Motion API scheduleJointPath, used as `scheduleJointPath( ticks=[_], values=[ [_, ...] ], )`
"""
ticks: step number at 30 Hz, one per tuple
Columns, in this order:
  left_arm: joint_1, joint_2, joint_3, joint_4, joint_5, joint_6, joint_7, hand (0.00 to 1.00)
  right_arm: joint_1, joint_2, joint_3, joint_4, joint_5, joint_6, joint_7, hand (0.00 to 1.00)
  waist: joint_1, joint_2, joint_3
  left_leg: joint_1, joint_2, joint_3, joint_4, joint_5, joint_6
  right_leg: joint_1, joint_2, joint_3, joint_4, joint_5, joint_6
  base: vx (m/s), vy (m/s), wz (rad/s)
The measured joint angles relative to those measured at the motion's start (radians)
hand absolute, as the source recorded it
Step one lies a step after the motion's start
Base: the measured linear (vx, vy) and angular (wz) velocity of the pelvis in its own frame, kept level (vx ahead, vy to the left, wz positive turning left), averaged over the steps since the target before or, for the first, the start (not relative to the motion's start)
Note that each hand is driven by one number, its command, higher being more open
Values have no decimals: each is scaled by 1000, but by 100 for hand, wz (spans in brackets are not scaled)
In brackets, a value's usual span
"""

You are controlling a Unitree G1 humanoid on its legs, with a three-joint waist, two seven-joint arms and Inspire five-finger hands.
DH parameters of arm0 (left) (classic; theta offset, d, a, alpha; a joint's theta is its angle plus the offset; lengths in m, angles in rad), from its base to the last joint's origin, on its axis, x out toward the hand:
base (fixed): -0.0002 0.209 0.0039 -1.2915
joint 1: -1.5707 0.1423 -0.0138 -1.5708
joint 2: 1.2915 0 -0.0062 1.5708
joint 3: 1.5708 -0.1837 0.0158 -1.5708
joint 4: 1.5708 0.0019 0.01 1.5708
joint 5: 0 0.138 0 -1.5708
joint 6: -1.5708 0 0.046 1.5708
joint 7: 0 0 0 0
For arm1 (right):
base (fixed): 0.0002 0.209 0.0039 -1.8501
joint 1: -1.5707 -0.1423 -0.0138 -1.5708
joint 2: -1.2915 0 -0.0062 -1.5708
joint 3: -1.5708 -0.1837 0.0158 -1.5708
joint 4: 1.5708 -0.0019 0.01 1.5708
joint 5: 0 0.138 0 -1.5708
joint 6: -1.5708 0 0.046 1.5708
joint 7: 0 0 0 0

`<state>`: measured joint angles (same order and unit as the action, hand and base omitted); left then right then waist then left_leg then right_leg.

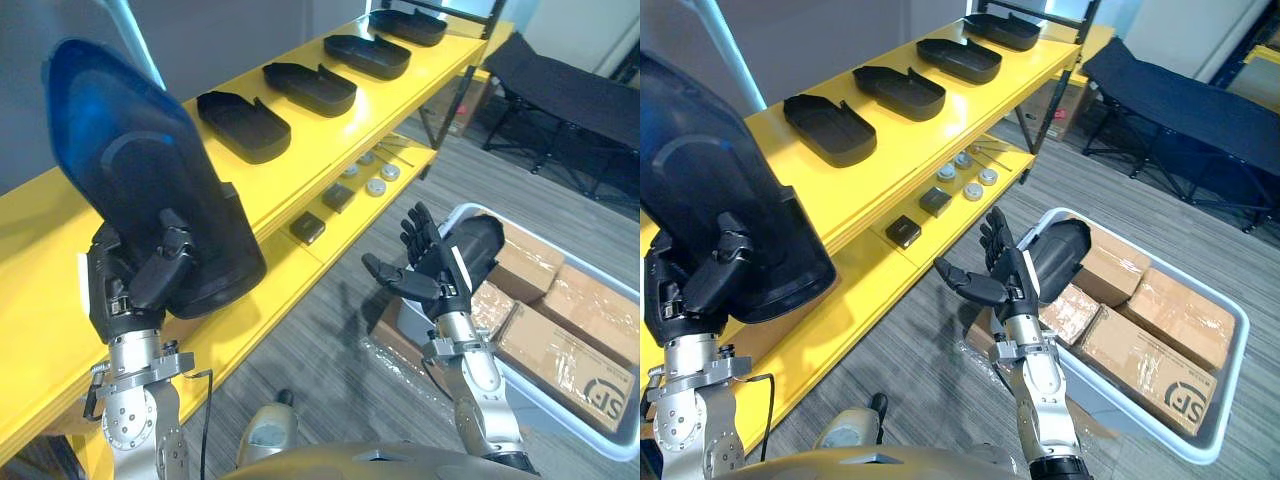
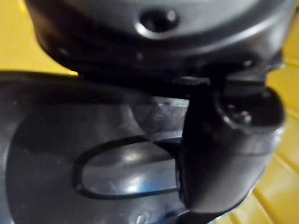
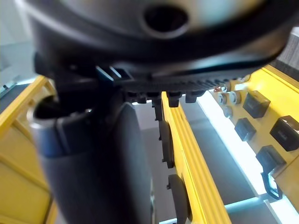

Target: Walk over and take three plastic housings, then place them on the shelf

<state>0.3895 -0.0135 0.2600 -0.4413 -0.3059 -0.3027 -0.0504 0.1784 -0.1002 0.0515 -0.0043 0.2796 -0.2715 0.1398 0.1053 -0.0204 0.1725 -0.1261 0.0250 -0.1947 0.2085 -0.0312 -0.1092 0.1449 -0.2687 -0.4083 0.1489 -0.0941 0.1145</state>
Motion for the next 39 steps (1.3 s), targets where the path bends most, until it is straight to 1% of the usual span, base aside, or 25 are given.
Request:
scheduleJointPath(
  ticks=[5,8,11,13,15,17,18,19,20,21,22,23,24,25,27,29,30,31,32,33,34,35,36,37,39],
  values=[
    [7,0,-20,0,-27,0,28,0,-1,-1,0,-2,-35,-26,8,100,1,6,5,-12,24,0,7,6,-11,-1,26,-1,-15,6,12,-41,-27,-1],
    [5,0,-31,0,-46,-1,28,0,12,-7,-4,-30,-35,-67,6,100,-8,17,23,-28,23,4,38,-16,-8,8,23,-6,2,-38,37,-155,-31,11],
    [6,0,-37,0,-46,-18,28,0,10,-12,-2,-34,-19,-117,-1,100,-10,28,35,-62,59,83,117,-35,3,20,9,-33,49,-79,55,-121,41,33],
    [6,-1,-28,-1,-46,-42,32,0,-7,-8,1,-40,-21,-153,-29,100,7,31,36,-108,64,108,227,-85,25,26,1,-32,69,-99,72,-16,107,19],
    [6,-1,-5,-2,-46,-46,32,0,-14,6,7,-54,-22,-161,-47,100,21,29,36,-135,54,120,308,-137,39,32,-15,-23,89,-120,90,33,162,10],
    [9,2,31,-3,-46,-46,31,0,-13,35,5,-56,-22,-176,-65,100,36,4,20,-149,20,142,386,-213,71,78,-35,-24,45,-133,110,135,215,18],
    [9,4,43,-5,-46,-45,30,0,-10,46,2,-60,-19,-179,-65,100,31,2,11,-150,8,150,397,-235,79,82,-33,-5,84,-116,54,270,172,45],
    [-1,-4,53,-4,-46,-44,28,0,-14,44,2,-65,-19,-188,-64,100,30,2,6,-157,-2,130,421,-255,93,28,-53,8,246,-96,3,309,231,63],
    [2,3,55,-11,-46,-44,26,0,-13,48,5,-65,-19,-191,-62,100,27,4,-6,-153,-19,108,409,-255,114,-71,-72,84,421,-11,-56,372,315,80],
    [0,21,55,-22,-45,-44,24,0,-15,58,6,-65,-19,-195,-61,100,24,2,-3,-137,-34,84,386,-241,122,-116,-79,139,508,31,-49,388,266,94],
    [-4,36,51,-35,-41,-44,24,0,-27,65,9,-65,-21,-195,-63,100,20,-8,-6,-108,-51,54,359,-234,138,-154,-66,172,594,-21,-34,368,128,79],
    [-4,36,51,-38,-41,-44,24,0,-38,64,12,-65,-22,-195,-63,100,22,-6,-5,-86,-55,43,341,-232,141,-161,-55,172,608,-54,-25,453,76,70],
    [-5,35,55,-39,-44,-44,31,0,-76,61,20,-65,-27,-195,-61,100,28,4,0,-15,-59,22,282,-226,148,-167,-17,156,580,-113,-21,299,63,37],
    [-6,35,57,-39,-45,-44,36,0,-94,58,22,-65,-28,-195,-60,100,30,7,1,14,-60,14,257,-223,148,-174,0,150,555,-129,-29,362,61,38],
    [-30,35,48,-38,-46,-44,48,0,-153,13,16,-75,-29,-197,-64,100,23,35,-3,90,-51,-30,196,-220,143,-233,90,173,417,-157,-48,314,-2,61],
    [-67,40,27,-37,-47,-44,48,0,-156,-30,-5,-103,-32,-200,-68,100,7,45,-4,104,-53,-83,187,-224,137,-275,139,247,327,-151,-39,283,-56,101],
    [-95,48,14,-33,-47,-44,45,0,-152,-48,-35,-128,-39,-201,-68,100,-8,45,-4,111,-59,-132,189,-231,124,-306,162,317,269,-136,-24,294,-152,141],
    [-118,59,1,-15,-46,-44,40,0,-140,-56,-71,-162,-39,-200,-66,100,-26,30,-12,122,-70,-177,195,-241,105,-310,168,376,203,-111,4,301,-194,146],
    [-123,64,-8,-10,-46,-44,38,0,-134,-57,-89,-185,-39,-200,-65,100,-34,26,-14,127,-77,-186,201,-248,91,-303,165,394,173,-77,0,316,-264,137],
    [-121,78,-11,-8,-46,-44,34,0,-125,-61,-117,-239,-38,-200,-62,100,-38,1,-20,141,-91,-178,213,-270,55,-285,142,409,135,31,-3,317,-326,115],
    [-114,87,-11,-8,-47,-44,26,0,-125,-72,-139,-292,-33,-200,-56,100,-38,-23,-29,146,-96,-146,235,-300,14,-258,113,382,139,47,7,309,-348,94],
    [-107,76,-14,-7,-46,-42,25,0,-130,-94,-150,-312,-25,-200,-50,100,-33,-6,-30,147,-73,-134,250,-313,-3,-238,127,362,136,30,2,255,-356,79],
    [-89,57,-17,-9,-46,-41,14,0,-142,-141,-168,-338,-5,-199,-32,100,-34,27,-42,131,-18,-95,267,-323,-15,-209,160,318,111,28,-12,221,-374,68],
    [-80,51,-17,-9,-46,-41,-2,0,-160,-176,-188,-344,15,-197,-21,100,-41,42,-48,131,30,-44,253,-323,-15,-191,186,284,90,26,-30,186,-343,75],
    [-80,47,-17,-9,-46,-39,-24,0,-169,-185,-219,-344,21,-189,-19,100,-55,49,-49,126,79,22,219,-317,-9,-171,203,241,69,26,-47,97,-216,59]
  ],
)
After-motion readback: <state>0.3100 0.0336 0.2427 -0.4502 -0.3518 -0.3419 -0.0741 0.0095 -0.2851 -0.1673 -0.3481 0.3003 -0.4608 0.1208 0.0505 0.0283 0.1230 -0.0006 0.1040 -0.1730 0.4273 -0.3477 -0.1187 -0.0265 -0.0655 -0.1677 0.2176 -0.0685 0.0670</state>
